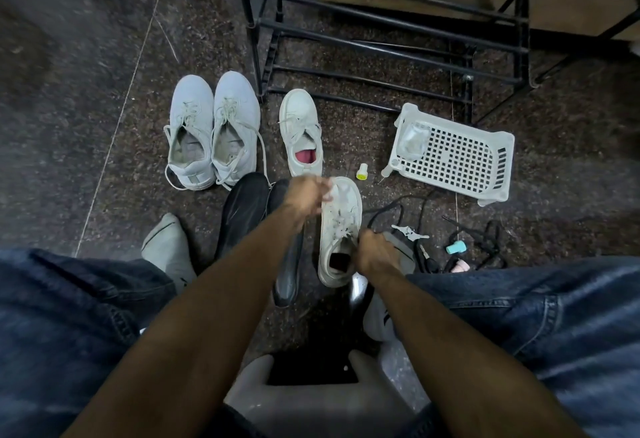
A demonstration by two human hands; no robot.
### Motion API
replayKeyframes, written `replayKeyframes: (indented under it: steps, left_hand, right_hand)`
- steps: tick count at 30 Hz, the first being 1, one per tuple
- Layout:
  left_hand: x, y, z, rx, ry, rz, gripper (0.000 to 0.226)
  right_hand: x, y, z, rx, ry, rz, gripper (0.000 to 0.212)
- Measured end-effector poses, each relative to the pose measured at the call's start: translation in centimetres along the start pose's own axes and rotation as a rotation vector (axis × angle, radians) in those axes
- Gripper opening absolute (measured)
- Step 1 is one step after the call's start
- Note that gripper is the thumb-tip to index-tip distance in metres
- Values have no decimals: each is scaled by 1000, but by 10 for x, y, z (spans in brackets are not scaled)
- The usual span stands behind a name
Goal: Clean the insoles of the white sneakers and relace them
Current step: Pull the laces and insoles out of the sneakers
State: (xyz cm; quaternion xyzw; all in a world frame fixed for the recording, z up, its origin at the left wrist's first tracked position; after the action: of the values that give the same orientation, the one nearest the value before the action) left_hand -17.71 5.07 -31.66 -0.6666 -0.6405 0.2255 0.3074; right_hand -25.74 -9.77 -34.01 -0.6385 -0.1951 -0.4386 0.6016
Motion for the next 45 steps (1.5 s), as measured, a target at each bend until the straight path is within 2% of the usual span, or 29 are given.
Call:
replayKeyframes:
  steps: [2, 5, 8, 10, 13, 15, 18, 22, 25, 29, 31, 34, 36, 38, 40, 45]
  left_hand:
    - [7, 5, -27, -27, -209, -12, 21]
    - [5, 2, -63, -130, -330, 39, 18]
    - [-3, -2, -76, -201, -149, -6, 15]
    - [-11, 0, -59, -205, -21, -10, 18]
    - [-15, 10, -6, -129, 116, -57, 43]
    - [-10, 14, 32, -41, 253, -140, 45]
    - [-12, 6, 78, 77, 406, -73, 31]
    - [-16, -2, 102, 47, 412, 19, 25]
    - [-15, 0, 101, 13, 432, 26, 23]
    - [-16, -5, 96, -46, 534, 42, 27]
    - [-18, -10, 91, -71, 634, 32, 31]
    - [-20, -15, 83, -81, 794, -36, 35]
    - [-22, -17, 80, -90, 862, -82, 37]
    - [-26, -19, 75, -119, 934, -110, 39]
    - [-28, -20, 72, -150, 994, -124, 41]
    - [-25, -22, 64, -222, 1109, -119, 43]
  right_hand:
    - [-1, 1, 0, -1, 2, 11, 26]
    - [-1, 3, 0, 1, 24, 36, 28]
    - [2, 3, -1, 25, 42, -12, 30]
    - [5, 3, 0, 80, 91, -85, 28]
    - [3, 4, 6, 189, 130, -101, 29]
    - [2, 9, 8, 184, 165, -57, 27]
    - [5, 16, 7, 83, 435, 114, 11]
    - [40, 23, 2, -43, 835, 241, 15]
    - [79, 31, 0, -30, 1032, 212, 13]
    - [125, 44, -3, 36, 1183, 5, 11]
    - [130, 53, -4, 34, 1056, -97, 6]
    - [105, 54, -4, 34, 402, -82, 44]
    - [74, 43, -4, 62, 92, -22, 62]
    - [41, 27, -2, 91, -39, 67, 65]
    - [16, 13, 3, 111, -113, 130, 59]
    - [5, 7, 8, 113, -99, 11, 36]
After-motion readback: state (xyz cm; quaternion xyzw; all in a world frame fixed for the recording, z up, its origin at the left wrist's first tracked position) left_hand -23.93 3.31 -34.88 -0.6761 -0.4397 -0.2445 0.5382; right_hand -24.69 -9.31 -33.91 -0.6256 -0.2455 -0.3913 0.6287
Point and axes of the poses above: each hand's wrist, its own y-axis towards the middle knuckle, its own x-axis out of the back of the hand, z = x × y, the point moved 5 cm from there along y, towards the middle knuckle, and after that the axes turned 2 degrees about -z, right-handed, at the moved point
